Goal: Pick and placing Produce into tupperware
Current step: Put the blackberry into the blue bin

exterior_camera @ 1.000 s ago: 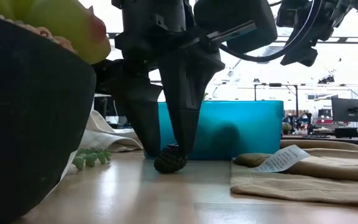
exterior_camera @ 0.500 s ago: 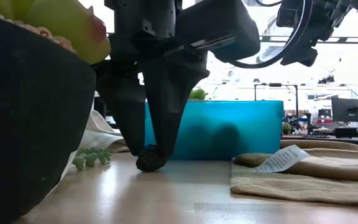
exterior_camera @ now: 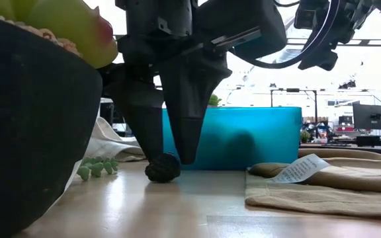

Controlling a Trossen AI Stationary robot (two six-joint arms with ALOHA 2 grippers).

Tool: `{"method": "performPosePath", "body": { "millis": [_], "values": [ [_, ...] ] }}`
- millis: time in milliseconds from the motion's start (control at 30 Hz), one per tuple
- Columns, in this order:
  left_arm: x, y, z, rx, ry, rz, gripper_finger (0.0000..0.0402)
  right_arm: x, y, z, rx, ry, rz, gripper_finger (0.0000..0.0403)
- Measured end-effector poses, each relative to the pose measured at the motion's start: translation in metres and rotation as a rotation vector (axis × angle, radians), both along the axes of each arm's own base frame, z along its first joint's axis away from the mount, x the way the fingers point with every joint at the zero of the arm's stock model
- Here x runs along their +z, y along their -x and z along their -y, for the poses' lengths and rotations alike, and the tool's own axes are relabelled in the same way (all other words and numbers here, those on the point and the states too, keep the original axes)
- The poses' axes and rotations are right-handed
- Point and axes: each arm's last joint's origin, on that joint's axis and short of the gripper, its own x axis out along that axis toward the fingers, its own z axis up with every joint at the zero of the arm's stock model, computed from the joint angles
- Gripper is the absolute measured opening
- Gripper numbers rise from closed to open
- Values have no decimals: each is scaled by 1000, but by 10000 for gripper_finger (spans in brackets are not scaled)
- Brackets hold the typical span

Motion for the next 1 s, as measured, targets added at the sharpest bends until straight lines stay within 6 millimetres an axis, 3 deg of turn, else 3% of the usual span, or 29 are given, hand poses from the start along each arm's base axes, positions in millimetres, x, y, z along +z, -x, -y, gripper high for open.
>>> {"method": "performPosePath", "body": {
  "millis": [1000],
  "values": [
    [-1, 7, -2, -155, -40, -73, 145, 0, 0, 0, -2, 1, 0, 174]
  ]
}}
